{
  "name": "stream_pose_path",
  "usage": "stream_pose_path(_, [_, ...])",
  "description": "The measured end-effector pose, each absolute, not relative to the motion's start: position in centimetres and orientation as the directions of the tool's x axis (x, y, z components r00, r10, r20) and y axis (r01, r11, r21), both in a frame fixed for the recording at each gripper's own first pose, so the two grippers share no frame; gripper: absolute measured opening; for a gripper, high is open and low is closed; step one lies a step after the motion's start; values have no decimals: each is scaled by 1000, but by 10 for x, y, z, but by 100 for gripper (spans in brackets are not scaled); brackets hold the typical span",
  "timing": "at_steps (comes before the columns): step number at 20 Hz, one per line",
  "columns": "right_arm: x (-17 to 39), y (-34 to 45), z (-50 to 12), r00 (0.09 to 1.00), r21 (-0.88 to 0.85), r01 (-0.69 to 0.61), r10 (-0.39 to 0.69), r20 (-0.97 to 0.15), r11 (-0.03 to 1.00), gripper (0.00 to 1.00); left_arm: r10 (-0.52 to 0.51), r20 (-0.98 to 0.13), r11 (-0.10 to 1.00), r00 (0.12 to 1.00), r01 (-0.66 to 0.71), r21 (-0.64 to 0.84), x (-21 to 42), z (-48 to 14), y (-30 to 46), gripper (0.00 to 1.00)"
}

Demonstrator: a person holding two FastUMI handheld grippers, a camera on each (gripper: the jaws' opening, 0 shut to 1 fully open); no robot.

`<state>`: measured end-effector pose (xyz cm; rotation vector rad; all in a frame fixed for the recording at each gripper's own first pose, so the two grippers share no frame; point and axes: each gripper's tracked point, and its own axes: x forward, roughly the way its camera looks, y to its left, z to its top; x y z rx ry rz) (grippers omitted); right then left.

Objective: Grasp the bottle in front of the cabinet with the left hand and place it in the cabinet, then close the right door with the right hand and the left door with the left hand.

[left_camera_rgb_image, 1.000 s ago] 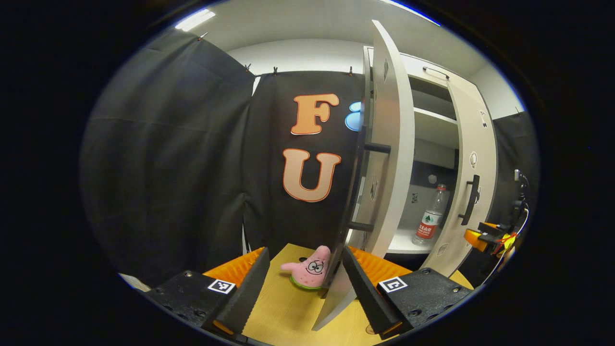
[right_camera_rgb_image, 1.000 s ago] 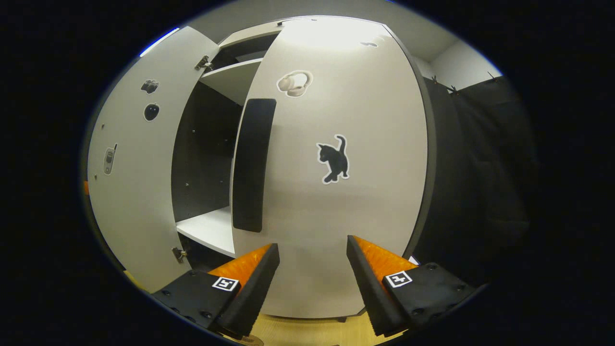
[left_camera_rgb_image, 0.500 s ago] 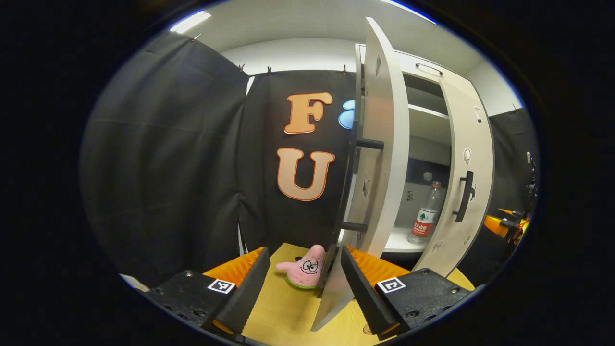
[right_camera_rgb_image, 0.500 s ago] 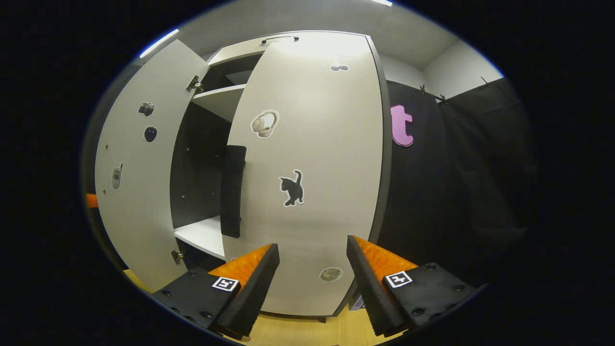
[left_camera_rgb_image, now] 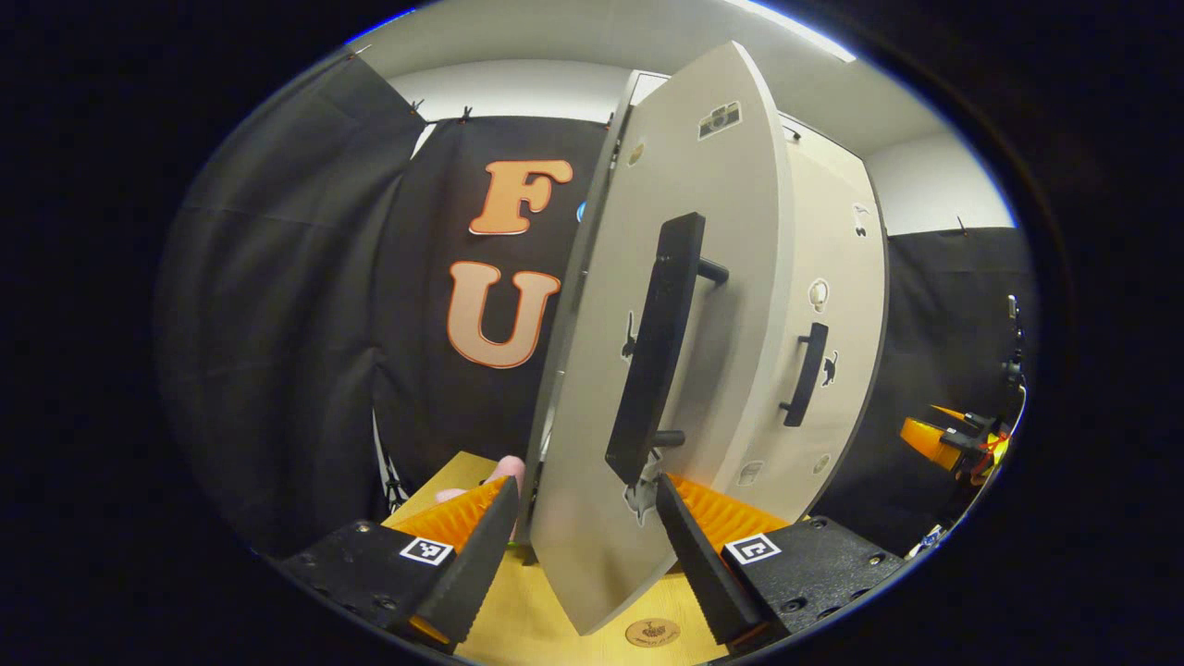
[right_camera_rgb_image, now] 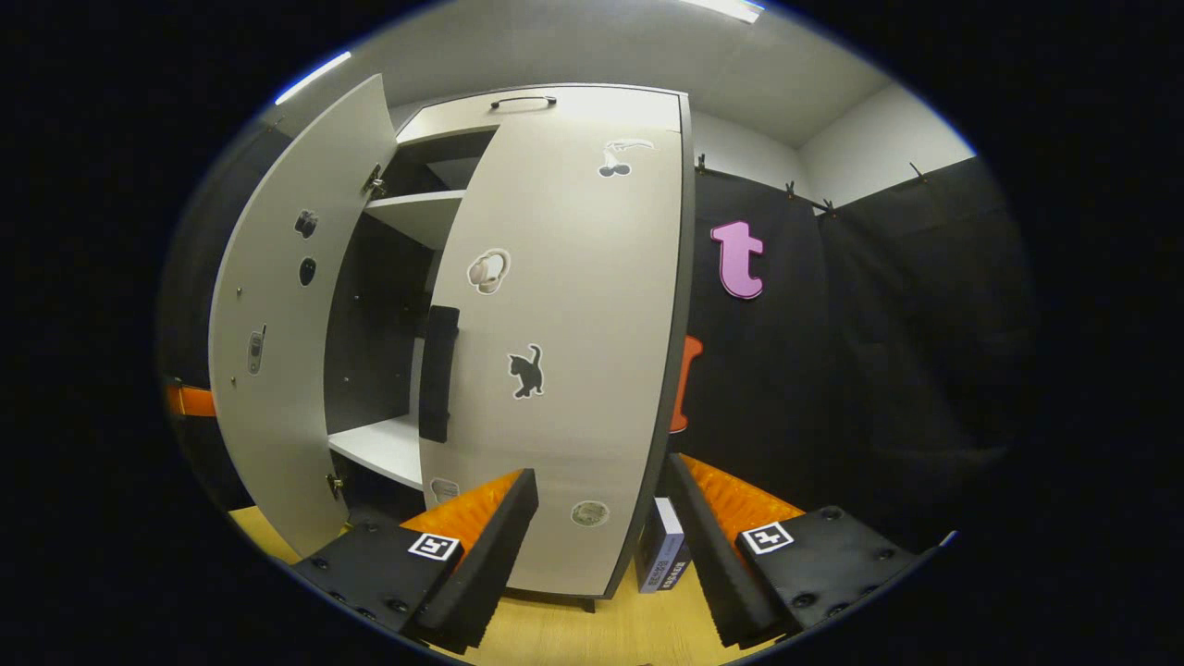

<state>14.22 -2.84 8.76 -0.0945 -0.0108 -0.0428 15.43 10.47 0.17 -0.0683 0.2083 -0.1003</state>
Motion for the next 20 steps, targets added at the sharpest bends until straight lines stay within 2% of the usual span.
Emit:
stream_pose_path(7, [114,-85,86,991,-79,134,-134,3,988,95,-175,-224,982,959,154,-111,201,-24,49,90])
stream_pose_path(10, [108,-110,88,985,-78,174,-175,2,982,95,-195,-234,978,952,171,-119,234,-36,26,93])
stream_pose_path(11, [107,-117,87,982,-79,186,-187,0,979,95,-194,-235,979,953,173,-108,244,-40,20,91])
stream_pose_path(13, [105,-133,87,977,-83,211,-212,-3,974,95,-193,-240,980,951,178,-83,256,-46,14,95])
stream_pose_path(15, [102,-145,85,973,-80,229,-230,-8,970,95,-188,-238,982,953,178,-62,259,-46,13,92])
stream_pose_path(20, [102,-165,77,968,-72,246,-248,-26,967,95,-176,-234,984,956,167,-61,264,-45,11,93])
